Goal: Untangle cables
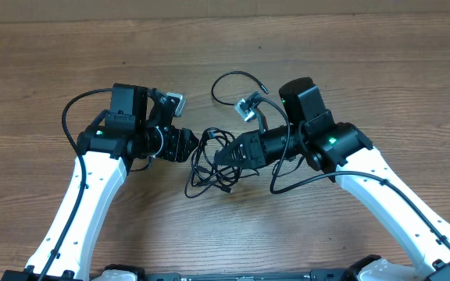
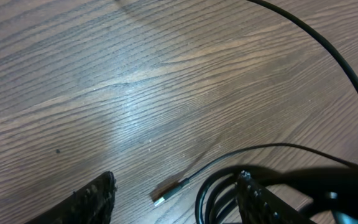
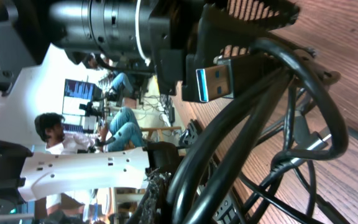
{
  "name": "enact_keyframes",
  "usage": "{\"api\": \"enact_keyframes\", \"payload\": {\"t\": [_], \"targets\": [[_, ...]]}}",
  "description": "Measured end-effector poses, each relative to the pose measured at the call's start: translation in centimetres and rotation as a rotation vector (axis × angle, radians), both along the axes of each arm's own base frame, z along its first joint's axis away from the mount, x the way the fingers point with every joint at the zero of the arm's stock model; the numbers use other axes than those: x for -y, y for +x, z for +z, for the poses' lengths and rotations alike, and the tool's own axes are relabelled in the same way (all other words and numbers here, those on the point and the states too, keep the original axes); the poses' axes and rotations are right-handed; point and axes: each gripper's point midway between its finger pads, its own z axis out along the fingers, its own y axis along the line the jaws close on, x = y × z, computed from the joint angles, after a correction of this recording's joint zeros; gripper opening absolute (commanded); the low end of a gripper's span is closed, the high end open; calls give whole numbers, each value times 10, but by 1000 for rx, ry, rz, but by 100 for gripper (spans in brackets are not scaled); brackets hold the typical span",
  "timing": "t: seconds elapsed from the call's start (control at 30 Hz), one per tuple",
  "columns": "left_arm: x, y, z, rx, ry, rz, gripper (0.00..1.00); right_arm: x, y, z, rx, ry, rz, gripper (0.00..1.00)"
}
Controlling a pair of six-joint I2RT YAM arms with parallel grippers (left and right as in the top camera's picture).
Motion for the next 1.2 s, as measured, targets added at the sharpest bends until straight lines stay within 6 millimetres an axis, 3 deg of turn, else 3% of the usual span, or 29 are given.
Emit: {"api": "enact_keyframes", "payload": {"t": [0.23, 0.73, 1.03, 1.2], "targets": [[2, -3, 0, 6, -1, -39, 65, 7, 9, 0, -26, -3, -39, 4], [10, -8, 3, 14, -31, -97, 66, 6, 4, 4, -70, 19, -22, 4], [26, -8, 6, 57, -24, -165, 66, 6, 1, 6, -99, 26, -17, 4], [26, -7, 3, 67, 10, -166, 77, 6, 0, 8, -108, 32, -10, 4]]}}
